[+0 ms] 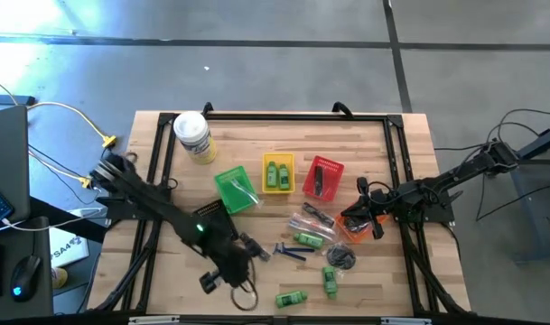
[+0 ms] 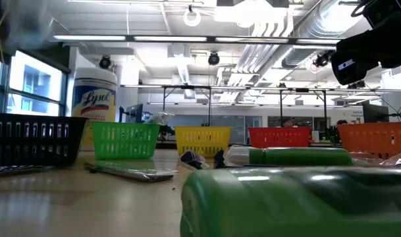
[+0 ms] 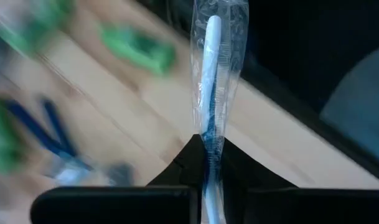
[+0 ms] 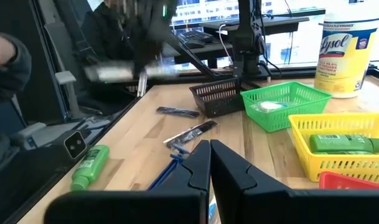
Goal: Pick & Place Travel size toiletries
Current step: Put the blue toothbrush into the green bin
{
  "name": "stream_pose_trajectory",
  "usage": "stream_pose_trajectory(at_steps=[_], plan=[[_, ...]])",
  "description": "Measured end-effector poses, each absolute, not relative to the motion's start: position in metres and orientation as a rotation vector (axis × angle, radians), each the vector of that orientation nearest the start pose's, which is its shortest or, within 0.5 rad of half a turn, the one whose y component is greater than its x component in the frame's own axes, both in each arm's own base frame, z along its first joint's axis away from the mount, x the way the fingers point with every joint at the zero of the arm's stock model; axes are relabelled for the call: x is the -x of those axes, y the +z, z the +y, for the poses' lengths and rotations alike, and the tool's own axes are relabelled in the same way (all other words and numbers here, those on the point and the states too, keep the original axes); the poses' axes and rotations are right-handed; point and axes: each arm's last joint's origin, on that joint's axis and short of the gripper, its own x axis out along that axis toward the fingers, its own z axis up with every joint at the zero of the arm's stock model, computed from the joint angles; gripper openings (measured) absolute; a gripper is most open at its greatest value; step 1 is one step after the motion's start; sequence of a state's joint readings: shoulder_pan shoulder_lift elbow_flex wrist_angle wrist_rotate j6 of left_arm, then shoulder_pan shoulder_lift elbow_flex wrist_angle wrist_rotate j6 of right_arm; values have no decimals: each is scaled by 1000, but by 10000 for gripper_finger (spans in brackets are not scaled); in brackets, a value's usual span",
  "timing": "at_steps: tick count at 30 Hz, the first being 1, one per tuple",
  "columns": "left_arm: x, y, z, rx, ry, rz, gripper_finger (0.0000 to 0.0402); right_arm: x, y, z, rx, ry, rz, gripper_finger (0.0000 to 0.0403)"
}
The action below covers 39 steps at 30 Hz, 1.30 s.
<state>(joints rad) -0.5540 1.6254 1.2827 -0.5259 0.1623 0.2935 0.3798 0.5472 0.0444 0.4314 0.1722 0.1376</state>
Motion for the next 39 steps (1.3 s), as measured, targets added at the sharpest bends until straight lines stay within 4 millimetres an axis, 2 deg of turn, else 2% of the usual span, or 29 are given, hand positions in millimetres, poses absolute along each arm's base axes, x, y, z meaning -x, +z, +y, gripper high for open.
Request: stream_pose_trajectory(at_steps=[2, 6, 9, 13, 18, 24, 33, 39], plan=[[-286, 291, -172, -443, -795, 668, 18, -126, 168, 45, -118, 202, 83, 3], [-269, 324, -133, -442, -715, 535, 13, -126, 168, 45, -116, 202, 91, 3], [-255, 338, -102, -421, -627, 447, 14, -126, 167, 45, -114, 201, 95, 3], [-232, 340, -67, -405, -555, 318, 17, -126, 167, 45, -110, 202, 99, 3], [-196, 318, -35, -345, -444, 112, 16, -126, 166, 45, -109, 201, 105, 3], [-161, 279, -13, -258, -189, -39, 15, -126, 166, 45, -108, 201, 107, 3], [-126, 216, -7, -267, -108, -165, 15, -126, 167, 45, -110, 194, 98, 3], [-116, 197, -5, -266, -51, -168, 15, -126, 167, 45, -110, 190, 97, 3]])
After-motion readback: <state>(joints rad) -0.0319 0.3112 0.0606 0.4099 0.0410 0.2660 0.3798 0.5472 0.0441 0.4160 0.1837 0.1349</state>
